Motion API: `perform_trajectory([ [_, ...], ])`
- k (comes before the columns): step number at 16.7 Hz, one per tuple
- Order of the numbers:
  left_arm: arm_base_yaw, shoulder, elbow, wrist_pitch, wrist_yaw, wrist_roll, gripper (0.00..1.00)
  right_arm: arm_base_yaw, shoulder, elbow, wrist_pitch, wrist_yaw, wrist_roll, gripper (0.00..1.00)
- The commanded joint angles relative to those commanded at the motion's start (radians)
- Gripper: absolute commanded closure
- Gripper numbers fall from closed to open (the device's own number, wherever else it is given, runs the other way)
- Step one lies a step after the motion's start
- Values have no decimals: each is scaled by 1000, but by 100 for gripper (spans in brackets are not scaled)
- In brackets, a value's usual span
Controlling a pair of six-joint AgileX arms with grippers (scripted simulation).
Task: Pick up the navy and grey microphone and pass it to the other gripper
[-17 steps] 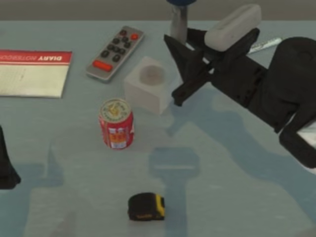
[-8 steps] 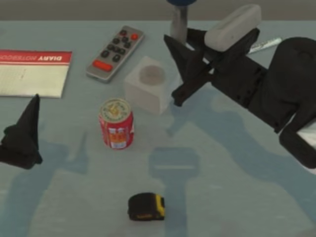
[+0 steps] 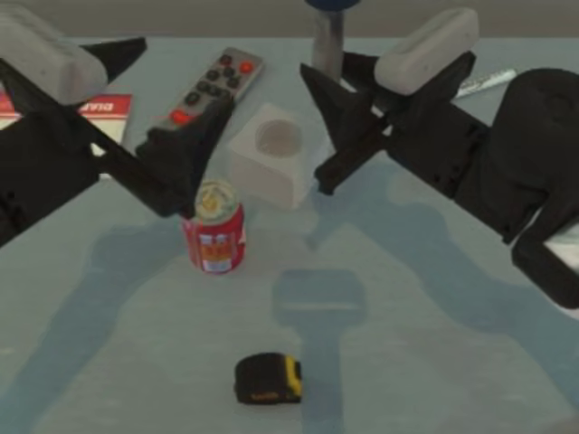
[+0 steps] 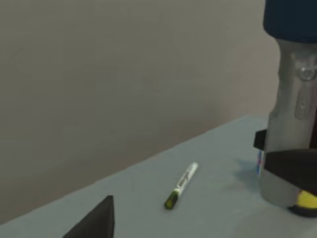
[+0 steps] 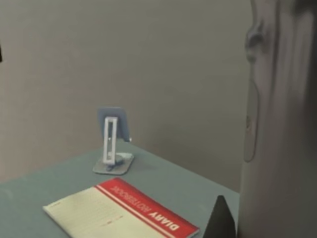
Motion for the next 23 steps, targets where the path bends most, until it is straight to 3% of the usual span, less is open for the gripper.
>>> perform_trajectory([
  [4, -58, 148, 87, 59, 60, -3, 0, 0, 0, 0, 0, 0, 0, 100],
  [10, -61, 160, 93, 64, 63, -3, 0, 0, 0, 0, 0, 0, 0, 100],
  [19, -185, 515, 351, 160, -51, -5, 0, 0, 0, 0, 0, 0, 0, 100],
  [23, -202, 553, 384, 171, -67, -6, 0, 0, 0, 0, 0, 0, 0, 100],
])
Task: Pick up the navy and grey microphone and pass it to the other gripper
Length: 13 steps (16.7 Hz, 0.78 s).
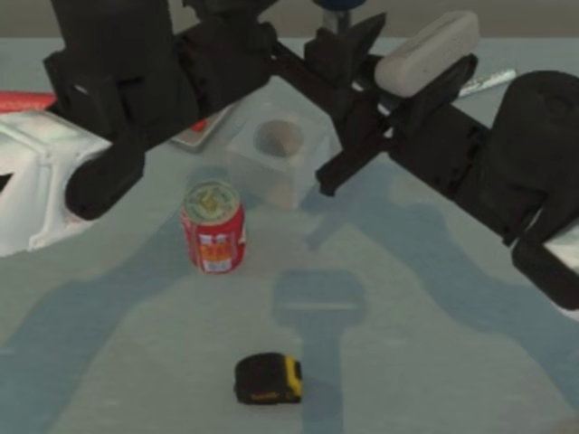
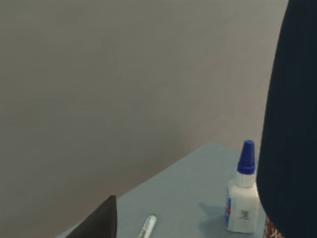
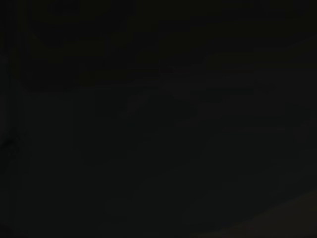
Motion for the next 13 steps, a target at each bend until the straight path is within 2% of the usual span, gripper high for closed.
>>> perform_trajectory([
  [2, 0, 0, 0, 0, 0, 0, 0, 0, 0, 0, 0, 0, 0, 100],
  [13, 0, 0, 0, 0, 0, 0, 83, 0, 0, 0, 0, 0, 0, 100],
])
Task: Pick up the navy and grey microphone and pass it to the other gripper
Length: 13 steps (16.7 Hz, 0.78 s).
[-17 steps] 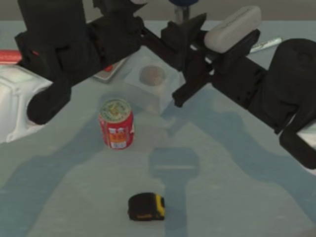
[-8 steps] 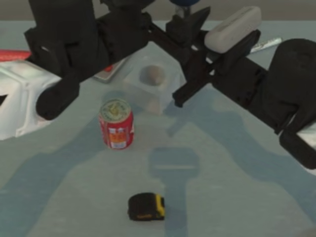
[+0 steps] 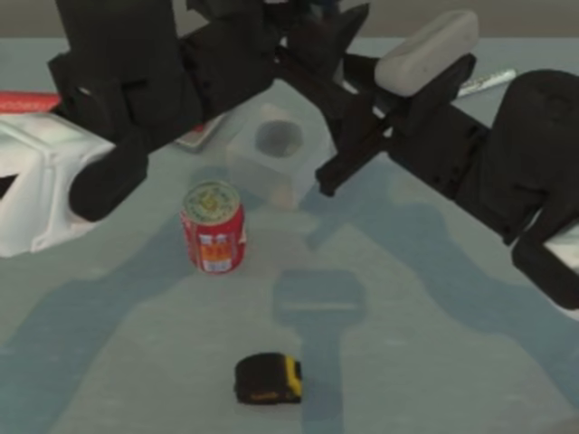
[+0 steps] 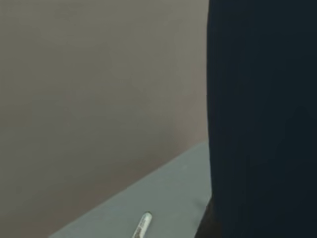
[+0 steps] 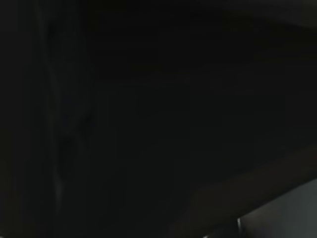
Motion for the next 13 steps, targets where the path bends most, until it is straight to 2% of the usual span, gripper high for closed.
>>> perform_trajectory([
  [2, 0, 0, 0, 0, 0, 0, 98, 0, 0, 0, 0, 0, 0, 100],
  [3, 0, 0, 0, 0, 0, 0, 100, 0, 0, 0, 0, 0, 0, 100],
  [11, 0, 0, 0, 0, 0, 0, 100, 0, 0, 0, 0, 0, 0, 100],
  [13, 0, 0, 0, 0, 0, 0, 100, 0, 0, 0, 0, 0, 0, 85],
])
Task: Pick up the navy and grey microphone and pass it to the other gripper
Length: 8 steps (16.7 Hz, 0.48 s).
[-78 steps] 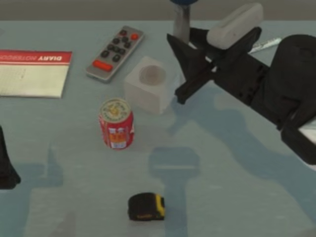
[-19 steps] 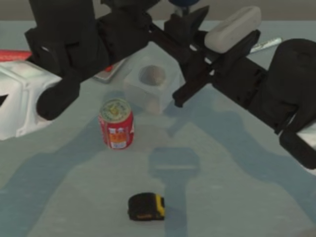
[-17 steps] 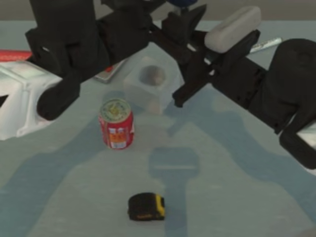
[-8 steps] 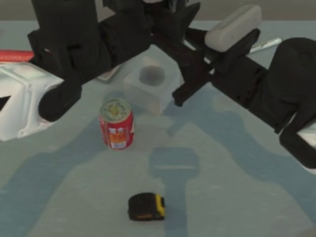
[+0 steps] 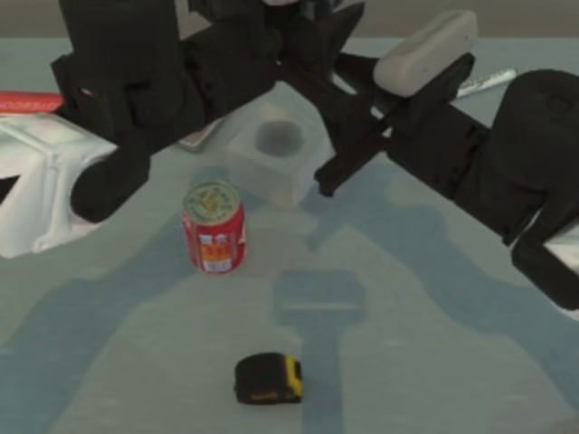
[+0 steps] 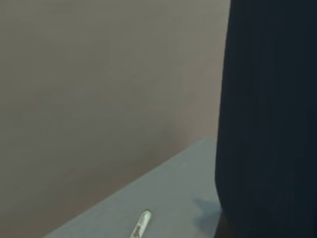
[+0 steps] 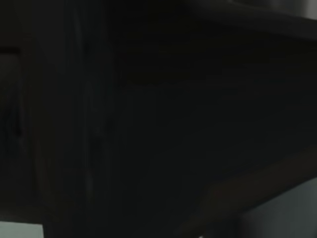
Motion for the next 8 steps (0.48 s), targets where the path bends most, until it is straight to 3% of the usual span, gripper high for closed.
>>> perform_trajectory([
  [8, 0, 0, 0, 0, 0, 0, 100, 0, 0, 0, 0, 0, 0, 25],
])
